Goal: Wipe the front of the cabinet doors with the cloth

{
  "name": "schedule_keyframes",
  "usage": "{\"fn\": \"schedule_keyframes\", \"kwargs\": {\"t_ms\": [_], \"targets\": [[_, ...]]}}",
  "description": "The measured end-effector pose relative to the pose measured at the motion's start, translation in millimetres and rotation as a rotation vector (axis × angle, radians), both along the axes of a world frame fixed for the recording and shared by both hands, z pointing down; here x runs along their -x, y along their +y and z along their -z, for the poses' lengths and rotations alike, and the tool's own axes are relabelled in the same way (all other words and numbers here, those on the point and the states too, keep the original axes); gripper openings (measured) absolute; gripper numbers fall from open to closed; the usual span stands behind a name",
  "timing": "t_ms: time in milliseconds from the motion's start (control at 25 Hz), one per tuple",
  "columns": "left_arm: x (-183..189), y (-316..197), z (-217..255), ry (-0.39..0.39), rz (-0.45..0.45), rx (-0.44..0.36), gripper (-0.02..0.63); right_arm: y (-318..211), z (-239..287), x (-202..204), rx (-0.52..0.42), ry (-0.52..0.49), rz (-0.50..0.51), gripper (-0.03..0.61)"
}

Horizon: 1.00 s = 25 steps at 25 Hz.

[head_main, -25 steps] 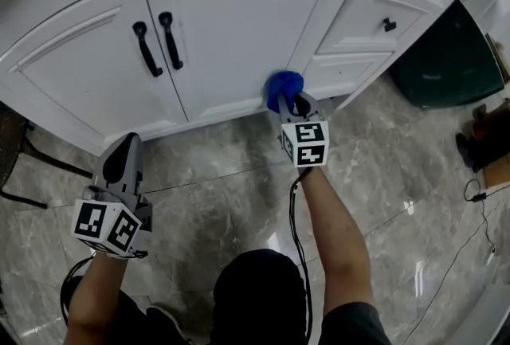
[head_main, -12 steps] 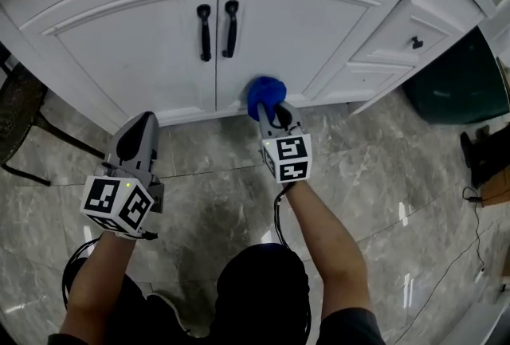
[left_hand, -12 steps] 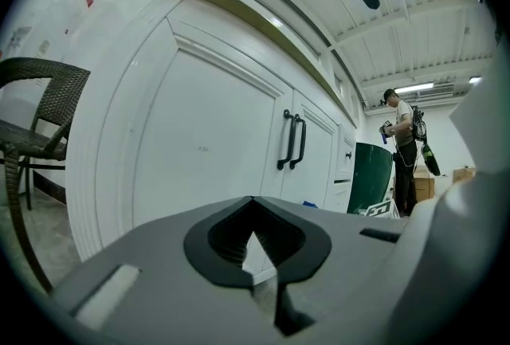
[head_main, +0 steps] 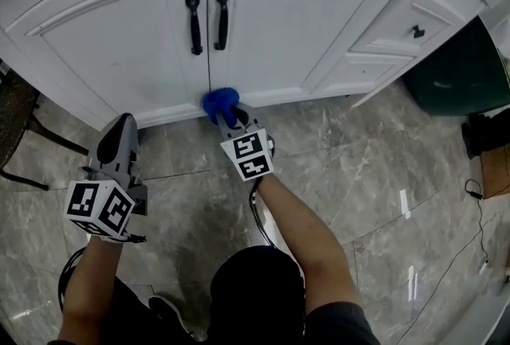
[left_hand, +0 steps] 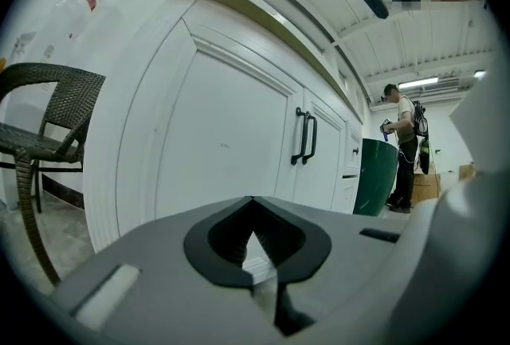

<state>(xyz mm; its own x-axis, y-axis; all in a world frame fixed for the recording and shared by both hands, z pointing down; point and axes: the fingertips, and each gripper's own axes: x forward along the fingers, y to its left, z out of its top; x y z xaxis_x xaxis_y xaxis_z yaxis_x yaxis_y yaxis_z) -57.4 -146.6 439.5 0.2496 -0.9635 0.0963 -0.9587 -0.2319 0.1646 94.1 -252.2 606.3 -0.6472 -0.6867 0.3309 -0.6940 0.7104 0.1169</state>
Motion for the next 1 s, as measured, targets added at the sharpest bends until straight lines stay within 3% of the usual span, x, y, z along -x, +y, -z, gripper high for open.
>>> {"fn": "schedule_keyframes", "kwargs": {"t_ms": [360,640,760,880,1000], "targets": [[-32,-10,-2,-0.008,-0.015,0.007,0.000,-35,-6,-109,0.001,0.042,-0.129,0.052],[-56,-13,-4,-0.027,-0.042,0.011,0.000,-71,-10,-235,0.032,0.076,-0.341,0.052],[-63,-9,1,-0.059,-0.059,-0.004,0.000,-75,-9,-279,0.068,0.042,-0.458,0.051],[-60,-8,10,-0.040,-0.059,-0.016,0.000,-68,8,-286,0.092,-0.039,-0.506,0.051],[-54,-8,25,-0.038,-0.053,-0.047,0.000,-50,43,-253,0.081,-0.107,-0.429,0.052]]}}
